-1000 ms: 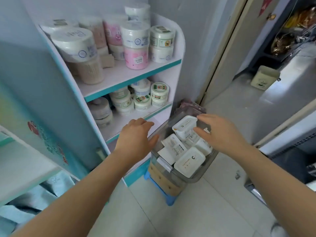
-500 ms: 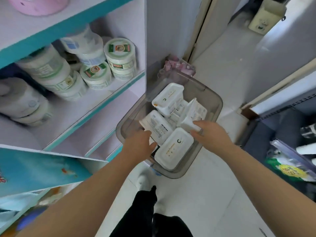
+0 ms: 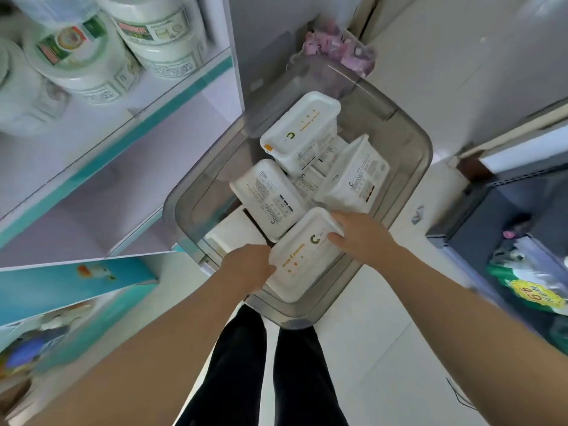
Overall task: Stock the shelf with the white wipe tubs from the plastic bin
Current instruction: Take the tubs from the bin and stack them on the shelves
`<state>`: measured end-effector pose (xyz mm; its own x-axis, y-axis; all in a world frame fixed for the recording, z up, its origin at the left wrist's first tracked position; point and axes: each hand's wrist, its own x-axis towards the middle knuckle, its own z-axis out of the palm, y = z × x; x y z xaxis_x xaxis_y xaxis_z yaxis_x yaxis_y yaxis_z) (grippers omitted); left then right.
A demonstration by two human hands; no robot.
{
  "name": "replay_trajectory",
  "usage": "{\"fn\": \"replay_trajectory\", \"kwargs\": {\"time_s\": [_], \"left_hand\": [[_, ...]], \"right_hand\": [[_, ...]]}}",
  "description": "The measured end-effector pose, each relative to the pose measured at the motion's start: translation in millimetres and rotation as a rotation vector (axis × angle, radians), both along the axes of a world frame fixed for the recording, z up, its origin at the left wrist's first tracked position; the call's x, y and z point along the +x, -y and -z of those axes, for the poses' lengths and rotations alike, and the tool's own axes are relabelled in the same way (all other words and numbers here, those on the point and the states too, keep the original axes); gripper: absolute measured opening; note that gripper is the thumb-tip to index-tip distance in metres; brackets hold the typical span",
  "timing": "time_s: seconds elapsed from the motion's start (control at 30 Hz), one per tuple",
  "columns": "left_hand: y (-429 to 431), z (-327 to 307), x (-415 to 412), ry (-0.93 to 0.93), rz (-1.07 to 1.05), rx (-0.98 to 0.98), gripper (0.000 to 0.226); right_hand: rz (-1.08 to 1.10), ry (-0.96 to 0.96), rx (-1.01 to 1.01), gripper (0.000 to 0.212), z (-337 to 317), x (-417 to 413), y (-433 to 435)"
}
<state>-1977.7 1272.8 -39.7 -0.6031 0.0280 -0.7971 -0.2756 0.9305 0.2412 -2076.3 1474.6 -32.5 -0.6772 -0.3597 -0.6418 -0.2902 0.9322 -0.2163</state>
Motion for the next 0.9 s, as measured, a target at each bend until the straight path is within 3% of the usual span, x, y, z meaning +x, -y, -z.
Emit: {"fn": "replay_trajectory", "kwargs": {"time_s": [0.13, 0.37, 0.57, 0.8, 0.9], "left_hand": [[-8.9, 7.4, 3.7, 0.006, -0.048, -0.048, 0.032], [-11.4, -22.3, 14.1, -0.137, -0.342, 0.011, 0.063], [-4.5, -105.2, 10.6, -0.399, -0.762, 0.155, 0.063], [21.5, -218.9, 44.4, -0.725, -1.005, 0.190, 0.052], [38.8, -263.8, 72.4, -0.824, -1.074, 0.203, 0.059]], "right_hand": [[-0.085, -0.014, 0.028, 0.059, 20.7, -3.7, -2.3], [0.007, 0.016, -0.206, 0.045, -4.7, -15.2, -9.3], [0.094, -0.003, -0.442, 0.036, -84.8, -23.4, -6.0], [0.007, 0.016, -0.727, 0.038, -216.3, -21.8, 32.9], [-0.112, 0.043, -0.814, 0.046, -270.1, -9.1, 55.3]]}}
